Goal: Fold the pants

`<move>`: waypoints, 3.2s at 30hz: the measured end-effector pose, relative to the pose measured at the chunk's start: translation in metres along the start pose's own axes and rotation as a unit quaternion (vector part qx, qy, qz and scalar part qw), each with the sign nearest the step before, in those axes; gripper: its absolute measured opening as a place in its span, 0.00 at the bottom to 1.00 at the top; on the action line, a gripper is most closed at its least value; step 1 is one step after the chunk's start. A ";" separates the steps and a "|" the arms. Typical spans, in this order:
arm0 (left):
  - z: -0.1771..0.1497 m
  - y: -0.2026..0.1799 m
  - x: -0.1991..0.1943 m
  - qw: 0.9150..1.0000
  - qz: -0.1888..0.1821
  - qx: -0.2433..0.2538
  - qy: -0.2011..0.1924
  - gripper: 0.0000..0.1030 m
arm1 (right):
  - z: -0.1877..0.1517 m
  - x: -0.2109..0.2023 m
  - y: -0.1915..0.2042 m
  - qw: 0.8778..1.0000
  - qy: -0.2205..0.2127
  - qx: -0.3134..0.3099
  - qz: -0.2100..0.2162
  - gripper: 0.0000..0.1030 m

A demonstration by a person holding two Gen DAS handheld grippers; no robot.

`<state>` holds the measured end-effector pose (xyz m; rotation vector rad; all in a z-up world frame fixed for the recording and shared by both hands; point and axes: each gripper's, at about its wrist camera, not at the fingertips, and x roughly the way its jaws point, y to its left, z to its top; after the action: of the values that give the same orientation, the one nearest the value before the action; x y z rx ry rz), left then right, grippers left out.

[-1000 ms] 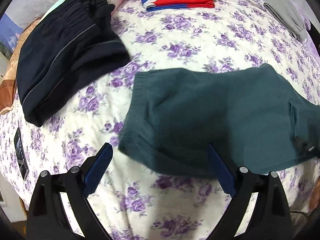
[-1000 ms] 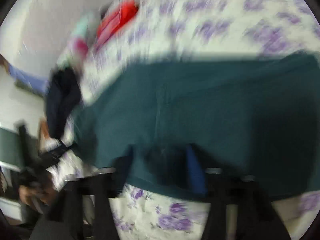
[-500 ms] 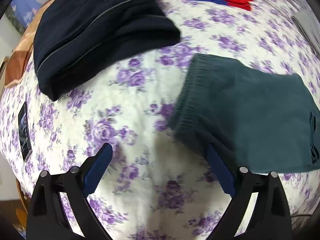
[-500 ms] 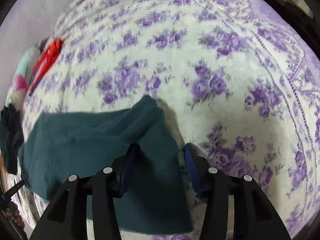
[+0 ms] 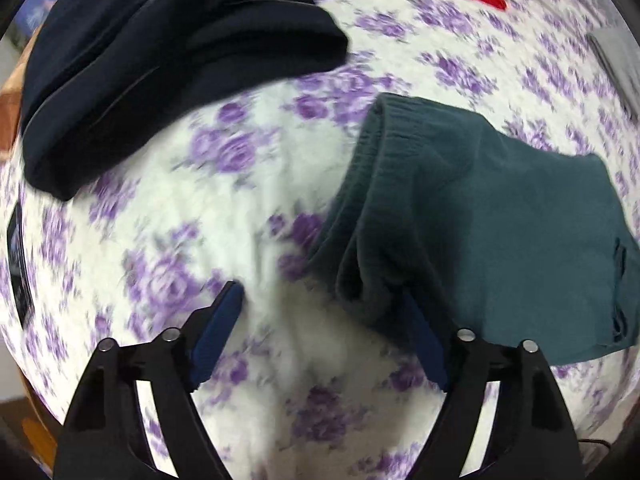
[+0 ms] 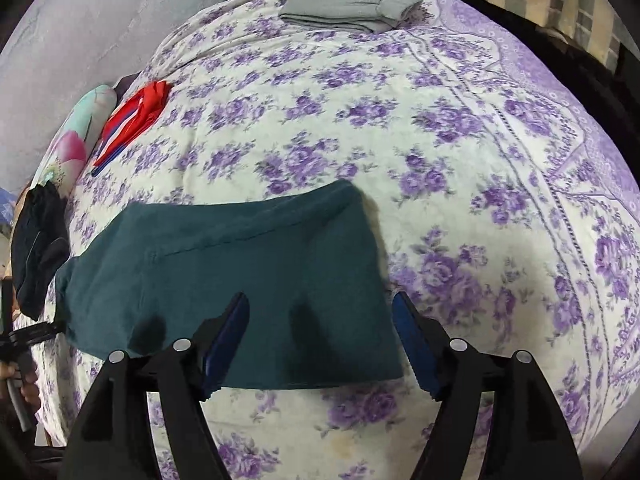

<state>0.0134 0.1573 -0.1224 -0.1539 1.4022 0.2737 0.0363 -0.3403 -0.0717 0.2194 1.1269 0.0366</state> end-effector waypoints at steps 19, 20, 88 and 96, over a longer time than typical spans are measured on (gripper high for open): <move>-0.024 -0.210 -0.123 0.934 -0.193 0.287 -0.086 0.92 | 0.006 -0.008 0.005 0.997 -0.013 0.033 0.061 0.73; -0.024 -0.213 -0.117 0.936 -0.185 0.289 -0.076 0.92 | 0.005 -0.009 0.006 0.997 -0.012 0.032 0.066 0.75; 0.004 -0.245 -0.048 0.964 -0.052 0.254 -0.063 0.93 | 0.043 -0.005 -0.019 0.999 -0.013 -0.013 0.044 0.23; 0.004 -0.251 -0.026 0.959 -0.026 0.276 -0.050 0.94 | 0.029 0.025 -0.042 0.998 0.018 0.045 0.039 0.80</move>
<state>0.0834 -0.0853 -0.1094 0.2807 1.3221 -0.1593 0.0701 -0.3828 -0.0901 0.3448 1.1557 0.0596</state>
